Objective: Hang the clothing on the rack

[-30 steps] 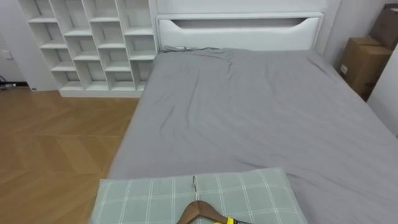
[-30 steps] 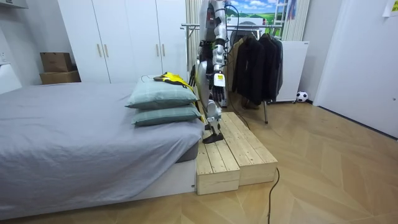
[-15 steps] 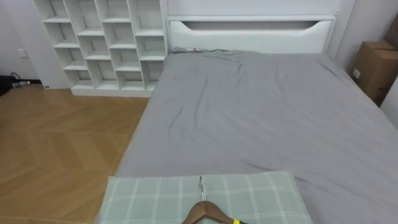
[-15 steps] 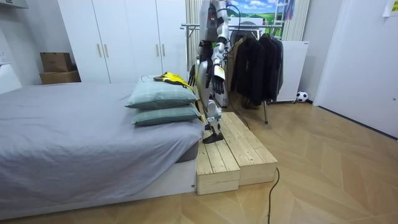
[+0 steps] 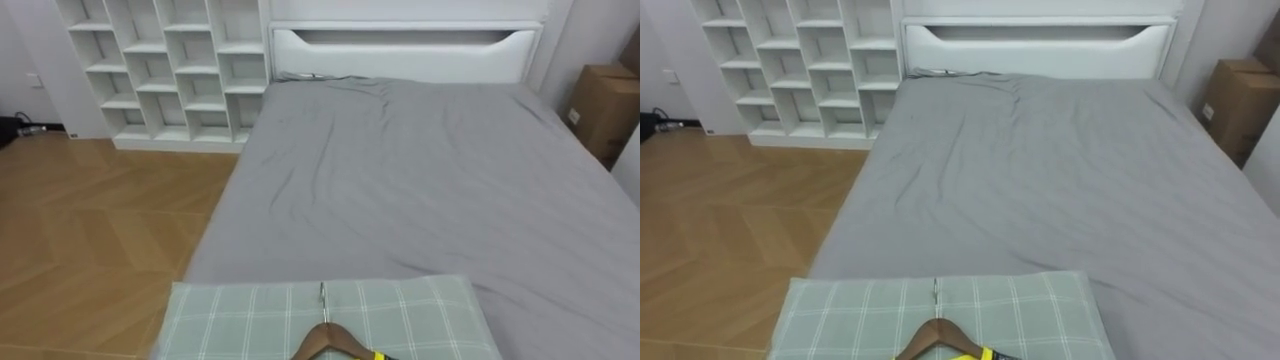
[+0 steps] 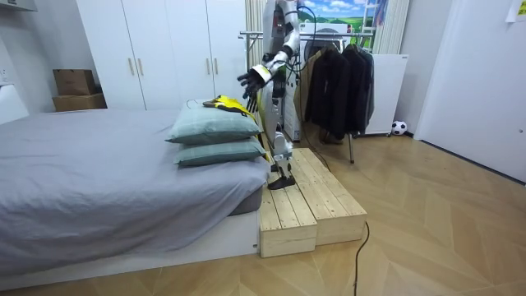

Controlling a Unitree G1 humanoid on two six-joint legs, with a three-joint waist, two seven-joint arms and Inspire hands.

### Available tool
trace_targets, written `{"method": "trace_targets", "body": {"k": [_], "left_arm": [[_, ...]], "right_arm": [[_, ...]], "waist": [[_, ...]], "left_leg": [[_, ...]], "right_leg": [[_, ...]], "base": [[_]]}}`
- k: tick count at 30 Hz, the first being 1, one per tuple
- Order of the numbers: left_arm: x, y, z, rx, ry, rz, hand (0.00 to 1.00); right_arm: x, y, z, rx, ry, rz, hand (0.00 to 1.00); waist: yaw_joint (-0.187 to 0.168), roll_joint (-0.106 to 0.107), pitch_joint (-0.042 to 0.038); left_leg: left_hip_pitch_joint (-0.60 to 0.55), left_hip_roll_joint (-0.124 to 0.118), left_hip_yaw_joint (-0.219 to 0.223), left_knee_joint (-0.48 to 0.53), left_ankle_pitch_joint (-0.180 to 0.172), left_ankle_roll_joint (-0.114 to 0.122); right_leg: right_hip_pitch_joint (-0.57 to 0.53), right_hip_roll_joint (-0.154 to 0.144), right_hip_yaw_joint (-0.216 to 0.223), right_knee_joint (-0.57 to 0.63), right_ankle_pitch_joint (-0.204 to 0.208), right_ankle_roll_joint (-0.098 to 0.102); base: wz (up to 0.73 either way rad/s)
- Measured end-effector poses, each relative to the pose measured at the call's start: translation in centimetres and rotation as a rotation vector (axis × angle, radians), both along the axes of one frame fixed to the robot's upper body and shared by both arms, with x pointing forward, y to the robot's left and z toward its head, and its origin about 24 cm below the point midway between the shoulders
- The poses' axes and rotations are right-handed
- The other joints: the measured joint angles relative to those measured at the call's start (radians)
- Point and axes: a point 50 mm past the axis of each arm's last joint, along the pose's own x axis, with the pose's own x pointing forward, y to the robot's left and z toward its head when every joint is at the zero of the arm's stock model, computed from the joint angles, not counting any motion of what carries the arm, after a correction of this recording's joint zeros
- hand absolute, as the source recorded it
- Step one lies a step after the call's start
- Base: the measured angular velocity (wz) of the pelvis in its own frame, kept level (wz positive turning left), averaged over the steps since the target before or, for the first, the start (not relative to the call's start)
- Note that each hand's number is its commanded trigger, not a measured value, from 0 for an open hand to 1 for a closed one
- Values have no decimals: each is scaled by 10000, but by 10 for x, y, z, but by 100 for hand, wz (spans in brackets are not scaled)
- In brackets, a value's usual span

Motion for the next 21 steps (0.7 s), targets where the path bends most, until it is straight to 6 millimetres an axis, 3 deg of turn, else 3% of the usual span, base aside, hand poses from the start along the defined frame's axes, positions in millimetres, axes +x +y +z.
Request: {"method": "trace_targets", "body": {"k": [5, 10, 21], "left_arm": [[23, -13, 16, 866, -476, -1542, 0], [41, -26, 25, 1962, -527, -3051, 0], [55, -45, 31, 2811, -563, -4616, 0]], "right_arm": [[0, 0, 0, 18, -6, -13, 0], [0, -5, 1, -93, -1, 6, 0], [3, -4, 1, -88, -60, 44, 0]], "waist": [[-124, 52, -3], [-190, 248, -38], [-443, 190, -55]], "left_leg": [[-12, 13, 19, -31, -6, 0], [-29, 18, 28, -19, -5, -1], [-90, 11, 42, -38, -2, 0]], "right_leg": [[-24, 13, -6, 1, 1, 2], [-59, 18, -8, 1, 2, 2], [-151, 14, -2, -2, 2, 2]], "base": [[0], [0], [0]]}}
